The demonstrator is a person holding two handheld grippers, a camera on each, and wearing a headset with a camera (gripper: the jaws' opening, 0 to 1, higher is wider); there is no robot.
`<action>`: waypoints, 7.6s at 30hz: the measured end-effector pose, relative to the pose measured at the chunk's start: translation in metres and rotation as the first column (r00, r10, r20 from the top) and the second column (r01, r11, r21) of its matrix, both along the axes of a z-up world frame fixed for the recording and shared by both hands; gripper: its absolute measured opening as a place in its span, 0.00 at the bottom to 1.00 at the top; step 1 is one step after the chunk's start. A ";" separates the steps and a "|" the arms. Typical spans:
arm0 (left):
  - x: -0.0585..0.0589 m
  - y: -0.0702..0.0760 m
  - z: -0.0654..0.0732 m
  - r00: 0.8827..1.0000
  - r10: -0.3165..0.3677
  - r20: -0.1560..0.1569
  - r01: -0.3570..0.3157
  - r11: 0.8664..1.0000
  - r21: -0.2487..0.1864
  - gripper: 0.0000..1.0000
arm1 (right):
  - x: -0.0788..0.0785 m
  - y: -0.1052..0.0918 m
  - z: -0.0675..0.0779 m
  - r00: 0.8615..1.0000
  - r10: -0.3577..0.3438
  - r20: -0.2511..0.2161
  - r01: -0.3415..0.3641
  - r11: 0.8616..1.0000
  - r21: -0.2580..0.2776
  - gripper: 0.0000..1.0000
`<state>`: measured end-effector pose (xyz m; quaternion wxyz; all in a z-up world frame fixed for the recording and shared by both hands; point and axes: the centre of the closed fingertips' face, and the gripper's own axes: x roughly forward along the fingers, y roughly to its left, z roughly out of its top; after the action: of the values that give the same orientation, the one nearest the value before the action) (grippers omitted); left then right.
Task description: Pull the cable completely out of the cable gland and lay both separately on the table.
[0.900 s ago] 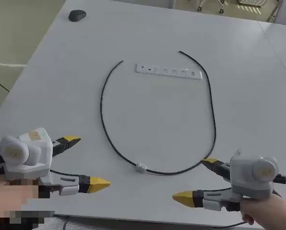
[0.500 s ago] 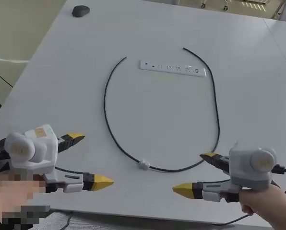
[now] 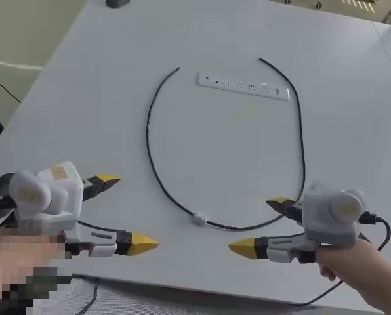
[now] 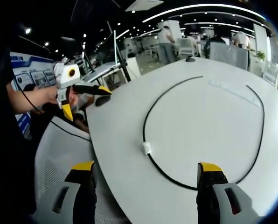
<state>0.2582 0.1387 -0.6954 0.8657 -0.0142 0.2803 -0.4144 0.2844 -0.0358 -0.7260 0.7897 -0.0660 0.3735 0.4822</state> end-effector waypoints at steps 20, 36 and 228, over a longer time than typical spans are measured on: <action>-0.007 -0.001 -0.016 1.000 -0.003 -0.014 0.003 1.000 0.017 0.97 | 0.019 0.034 -0.023 0.993 0.114 -0.015 -0.115 0.989 -0.092 0.73; -0.013 0.000 -0.026 0.999 -0.004 -0.036 0.004 1.000 0.008 0.96 | 0.024 0.056 -0.056 0.979 0.186 -0.081 -0.197 0.965 -0.175 0.55; -0.004 -0.134 0.026 0.878 -0.471 0.091 0.477 0.877 -0.062 0.15 | -0.028 0.040 0.055 0.892 0.448 -0.055 -0.450 0.893 -0.028 0.14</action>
<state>0.2543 0.0052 -0.6695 0.7463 0.0340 0.2262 -0.6251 0.2562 0.0041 -0.6707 0.6466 -0.1551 0.3761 0.6453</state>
